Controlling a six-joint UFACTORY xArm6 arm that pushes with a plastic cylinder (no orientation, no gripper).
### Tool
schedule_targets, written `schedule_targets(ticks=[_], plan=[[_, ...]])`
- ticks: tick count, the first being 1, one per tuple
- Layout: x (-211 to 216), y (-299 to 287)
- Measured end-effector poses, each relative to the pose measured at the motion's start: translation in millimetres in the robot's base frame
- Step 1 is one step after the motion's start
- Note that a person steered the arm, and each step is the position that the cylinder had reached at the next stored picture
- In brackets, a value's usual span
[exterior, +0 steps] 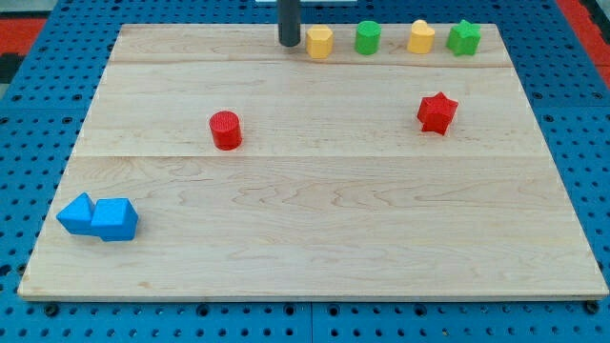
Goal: Move red star towards red circle
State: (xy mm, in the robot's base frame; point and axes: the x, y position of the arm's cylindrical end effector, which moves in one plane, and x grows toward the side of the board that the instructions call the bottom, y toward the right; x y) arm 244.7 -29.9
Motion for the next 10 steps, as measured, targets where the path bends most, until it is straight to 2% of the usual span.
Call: schedule_targets(ticks=[1, 2, 3, 4, 5, 6, 8, 9, 10], plan=[[41.7, 74.5], [41.7, 206.0], [82.0, 261.1], [101.2, 275.2], [101.2, 279.5], [120.0, 267.7], [128.9, 162.7], [126.2, 68.7], [152.5, 58.0]])
